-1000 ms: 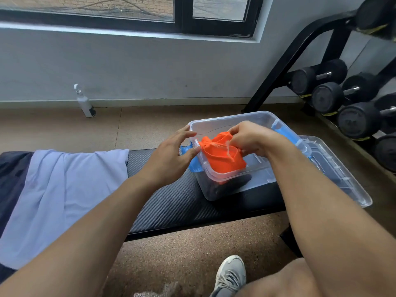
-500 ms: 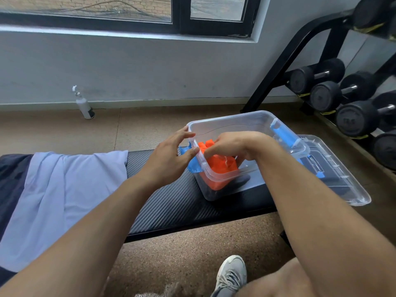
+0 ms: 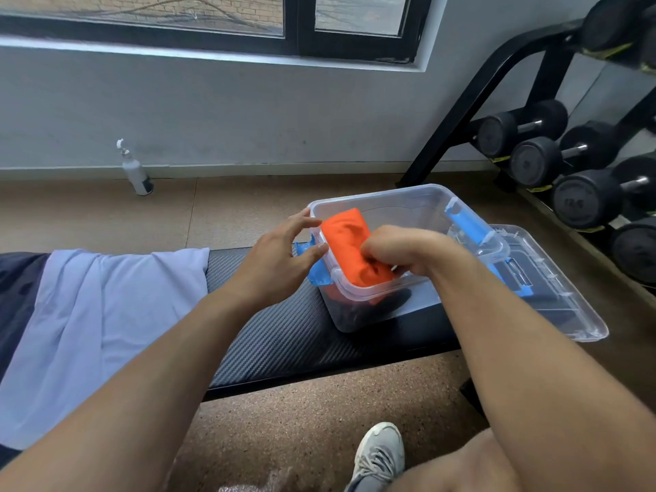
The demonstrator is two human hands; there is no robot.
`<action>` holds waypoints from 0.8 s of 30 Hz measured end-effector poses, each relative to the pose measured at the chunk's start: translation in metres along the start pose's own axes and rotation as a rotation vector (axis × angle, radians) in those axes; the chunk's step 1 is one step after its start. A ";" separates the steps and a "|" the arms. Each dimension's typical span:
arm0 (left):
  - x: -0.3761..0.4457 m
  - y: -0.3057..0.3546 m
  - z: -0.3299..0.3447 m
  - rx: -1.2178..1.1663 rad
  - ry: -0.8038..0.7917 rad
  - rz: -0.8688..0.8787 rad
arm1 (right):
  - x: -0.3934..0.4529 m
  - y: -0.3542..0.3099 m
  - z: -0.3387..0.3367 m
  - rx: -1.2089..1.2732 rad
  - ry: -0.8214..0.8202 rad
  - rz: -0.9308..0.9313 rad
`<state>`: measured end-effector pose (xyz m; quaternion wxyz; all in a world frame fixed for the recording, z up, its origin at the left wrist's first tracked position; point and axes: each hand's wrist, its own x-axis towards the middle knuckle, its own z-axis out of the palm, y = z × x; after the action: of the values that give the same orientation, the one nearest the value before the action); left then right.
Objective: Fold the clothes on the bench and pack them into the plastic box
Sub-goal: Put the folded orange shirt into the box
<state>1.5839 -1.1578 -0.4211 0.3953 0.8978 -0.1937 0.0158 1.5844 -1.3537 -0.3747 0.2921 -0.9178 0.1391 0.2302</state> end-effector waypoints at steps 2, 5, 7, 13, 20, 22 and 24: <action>0.000 0.001 0.000 0.007 -0.007 -0.003 | 0.001 -0.002 0.003 -0.318 0.012 -0.012; -0.001 0.003 -0.001 0.002 -0.016 -0.005 | 0.004 -0.001 -0.009 -0.330 0.042 -0.034; -0.002 0.002 -0.002 0.000 -0.021 -0.010 | 0.003 -0.002 -0.019 -0.201 0.060 -0.107; -0.002 0.001 -0.001 -0.009 -0.022 -0.008 | -0.003 -0.005 -0.023 -0.250 0.020 -0.336; -0.002 0.000 0.001 -0.007 -0.017 0.005 | 0.007 -0.012 0.016 -0.590 -0.012 -0.353; -0.002 -0.002 0.001 -0.009 -0.019 0.003 | 0.009 -0.013 0.020 -0.624 -0.011 -0.340; -0.002 -0.003 0.001 -0.007 -0.023 0.002 | 0.009 -0.011 0.015 -0.613 -0.036 -0.340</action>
<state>1.5829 -1.1562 -0.4241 0.3960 0.8964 -0.1990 0.0051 1.5909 -1.3364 -0.3847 0.0395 -0.9686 -0.0966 0.2257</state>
